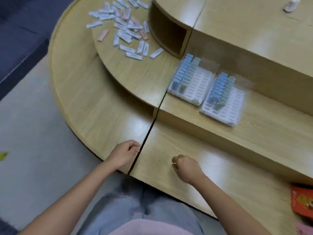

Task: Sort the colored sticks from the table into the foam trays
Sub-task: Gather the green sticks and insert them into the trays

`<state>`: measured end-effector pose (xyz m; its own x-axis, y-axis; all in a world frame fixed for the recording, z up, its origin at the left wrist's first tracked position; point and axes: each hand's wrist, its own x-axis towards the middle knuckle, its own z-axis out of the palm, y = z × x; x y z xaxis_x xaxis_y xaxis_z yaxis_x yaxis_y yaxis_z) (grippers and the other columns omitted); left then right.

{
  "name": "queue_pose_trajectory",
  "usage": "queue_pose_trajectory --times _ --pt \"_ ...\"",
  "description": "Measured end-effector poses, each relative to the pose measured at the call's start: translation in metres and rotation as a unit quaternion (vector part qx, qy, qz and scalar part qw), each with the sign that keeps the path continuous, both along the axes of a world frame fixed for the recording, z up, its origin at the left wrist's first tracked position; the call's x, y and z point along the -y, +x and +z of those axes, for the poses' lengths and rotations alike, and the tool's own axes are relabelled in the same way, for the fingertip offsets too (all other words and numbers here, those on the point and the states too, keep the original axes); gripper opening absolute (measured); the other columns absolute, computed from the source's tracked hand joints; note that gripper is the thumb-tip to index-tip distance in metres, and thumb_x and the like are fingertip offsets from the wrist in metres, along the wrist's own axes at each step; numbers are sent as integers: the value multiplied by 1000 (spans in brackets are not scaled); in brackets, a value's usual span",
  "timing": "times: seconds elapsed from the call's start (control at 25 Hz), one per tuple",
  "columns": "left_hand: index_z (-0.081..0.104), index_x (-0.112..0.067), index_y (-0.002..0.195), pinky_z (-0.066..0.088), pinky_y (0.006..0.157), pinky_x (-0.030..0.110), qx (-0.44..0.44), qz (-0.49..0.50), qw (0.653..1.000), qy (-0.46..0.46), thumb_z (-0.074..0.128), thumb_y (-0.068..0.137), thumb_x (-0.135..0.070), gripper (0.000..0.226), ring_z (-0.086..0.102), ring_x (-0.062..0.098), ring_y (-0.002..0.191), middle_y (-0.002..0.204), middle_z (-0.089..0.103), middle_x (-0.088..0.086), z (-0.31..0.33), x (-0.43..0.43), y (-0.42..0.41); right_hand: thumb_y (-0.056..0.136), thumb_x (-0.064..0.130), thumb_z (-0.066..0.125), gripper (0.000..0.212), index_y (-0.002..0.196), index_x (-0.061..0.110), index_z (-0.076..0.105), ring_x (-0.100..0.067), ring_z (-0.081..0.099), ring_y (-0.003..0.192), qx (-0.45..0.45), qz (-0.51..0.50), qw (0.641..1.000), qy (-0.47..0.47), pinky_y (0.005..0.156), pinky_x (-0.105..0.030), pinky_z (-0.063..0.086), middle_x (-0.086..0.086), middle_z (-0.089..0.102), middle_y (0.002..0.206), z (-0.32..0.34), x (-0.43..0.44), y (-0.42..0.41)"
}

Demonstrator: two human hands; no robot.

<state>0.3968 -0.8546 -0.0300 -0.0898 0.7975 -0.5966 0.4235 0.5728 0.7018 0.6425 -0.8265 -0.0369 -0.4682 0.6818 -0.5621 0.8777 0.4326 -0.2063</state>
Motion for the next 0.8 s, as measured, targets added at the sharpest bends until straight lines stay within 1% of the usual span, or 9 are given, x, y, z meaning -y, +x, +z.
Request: queue_pose_trajectory --times 0.08,0.2,0.32,0.4,0.48,0.52,0.6,0.68,0.8 --pt "63 -14 96 44 67 24 -5 107 994 -17 49 91 -2 19 59 18 79 82 65 -2 -10 40 -18 99 26 37 28 110 7 56 -32 56 100 -8 89 996 7 75 -36 47 -13 59 110 -6 -14 -36" --pt "65 -7 103 47 81 32 -38 186 980 -62 53 91 -3 18 61 21 84 92 67 9 -22 132 -51 98 25 39 28 113 8 56 -32 58 100 -46 165 985 -11 78 -40 52 -12 60 112 -9 -12 -112" --pt "67 -7 99 44 81 28 -83 295 946 -104 55 89 -4 16 60 19 83 94 69 10 -33 208 -90 97 26 41 28 114 10 56 -30 58 100 -69 213 975 -1 77 -39 51 -10 61 110 -3 -6 -188" --pt "68 -15 91 46 82 27 -81 342 927 -128 55 88 -4 17 64 21 84 94 71 9 -44 248 -119 96 25 42 28 114 11 57 -30 58 100 -86 247 965 0 76 -36 49 -10 62 109 -1 2 -238" --pt "65 -22 86 50 87 31 -59 365 919 -134 55 87 -4 21 66 23 86 93 72 8 -56 275 -148 96 24 43 27 115 13 59 -29 58 101 -86 259 962 -11 76 -34 48 -8 63 110 -3 11 -284" --pt "66 -21 87 50 85 30 -45 373 917 -135 56 87 -3 20 66 23 85 91 71 6 -59 284 -166 95 23 44 26 113 14 60 -28 58 100 -81 262 961 -18 75 -33 48 -7 63 110 -5 16 -308" --pt "66 -9 97 47 77 25 -27 386 912 -138 55 88 -3 15 63 23 82 90 68 8 -63 295 -216 93 21 44 15 94 16 59 -29 58 97 -61 265 962 -22 68 -30 42 -9 63 107 -15 27 -357" --pt "66 -5 104 46 82 26 -45 380 913 -142 55 89 -5 19 64 25 90 98 68 11 -61 300 -272 93 21 44 16 79 17 51 -32 58 94 -46 252 966 -26 65 -29 35 -14 63 103 -18 37 -396" --pt "65 -6 106 45 93 30 -72 338 930 -125 56 89 -7 19 63 26 102 107 68 13 -46 295 -359 95 21 44 18 93 9 58 -34 59 94 -43 186 981 -43 65 -28 34 -18 64 104 -19 50 -434"
